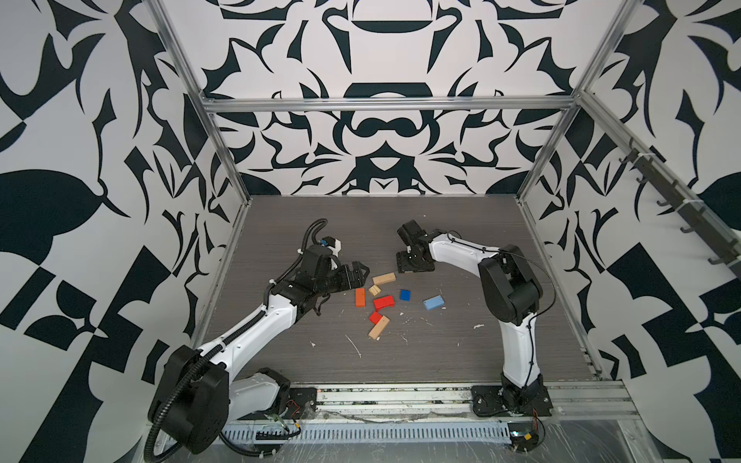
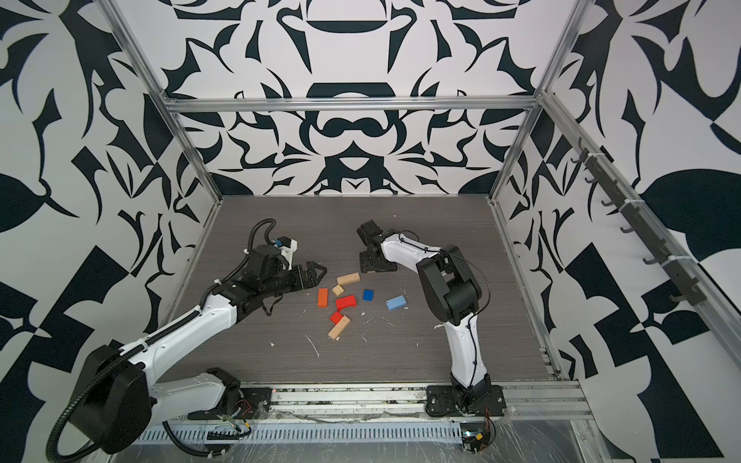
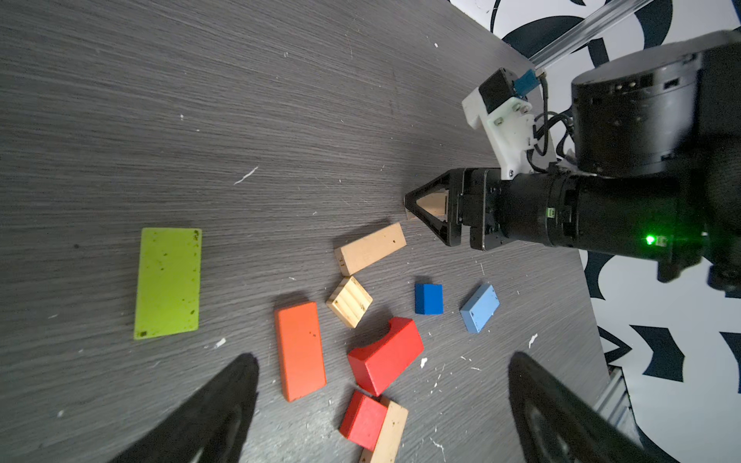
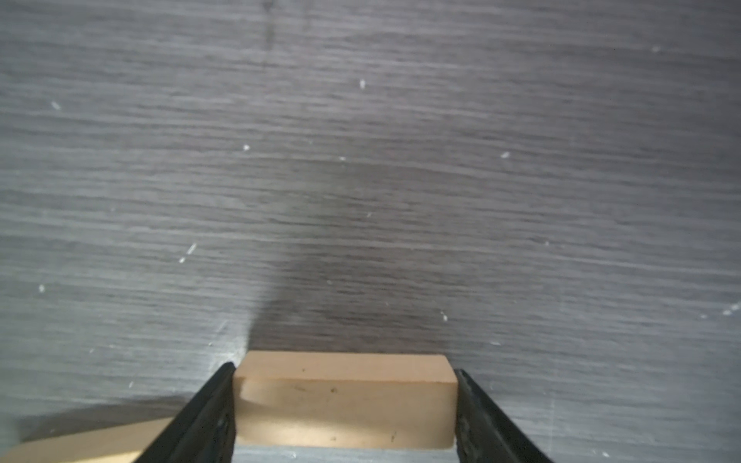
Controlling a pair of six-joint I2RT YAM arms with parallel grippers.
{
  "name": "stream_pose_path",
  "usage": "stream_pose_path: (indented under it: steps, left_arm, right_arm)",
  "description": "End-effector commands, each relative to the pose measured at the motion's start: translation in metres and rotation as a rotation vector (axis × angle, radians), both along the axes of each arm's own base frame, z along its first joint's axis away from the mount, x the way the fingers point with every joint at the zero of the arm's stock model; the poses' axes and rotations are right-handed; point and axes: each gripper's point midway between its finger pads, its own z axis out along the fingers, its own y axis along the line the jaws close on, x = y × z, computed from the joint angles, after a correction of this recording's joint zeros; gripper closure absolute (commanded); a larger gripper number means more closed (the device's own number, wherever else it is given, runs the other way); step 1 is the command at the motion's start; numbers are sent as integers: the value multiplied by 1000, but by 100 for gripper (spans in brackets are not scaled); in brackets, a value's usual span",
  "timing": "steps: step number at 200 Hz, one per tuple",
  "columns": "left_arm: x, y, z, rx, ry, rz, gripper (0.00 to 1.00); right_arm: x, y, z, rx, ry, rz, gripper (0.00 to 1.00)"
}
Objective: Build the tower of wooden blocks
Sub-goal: 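Set the wood plank down farther from the robot and open the right gripper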
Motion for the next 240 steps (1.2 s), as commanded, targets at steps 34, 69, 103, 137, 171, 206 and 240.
stream_pose_path:
  steps: [34, 69, 103, 137, 171, 206, 240]
  left_arm:
    - [0, -1, 1, 5, 1, 0, 0]
    - [0, 0, 2, 10, -1, -2, 0]
    - [0, 0, 2, 11, -2, -2, 0]
    - [-1, 1, 1, 14, 2, 0, 0]
    - [-1, 2, 2, 13, -1, 3, 0]
    - [-3, 3, 1, 14, -1, 4, 0]
    - [-4, 4, 1, 14, -2, 7, 1]
  right_arm:
    - [5, -12, 5, -31, -17, -77, 26]
    - [5, -14, 5, -40, -17, -91, 24]
    - [5, -15, 5, -38, -15, -100, 21]
    - [5, -15, 6, -35, -19, -102, 19]
    - [4, -12, 7, -20, -17, -102, 15]
    - [3, -11, 8, -10, -16, -105, 15]
    - [5, -14, 16, -22, -35, -97, 10]
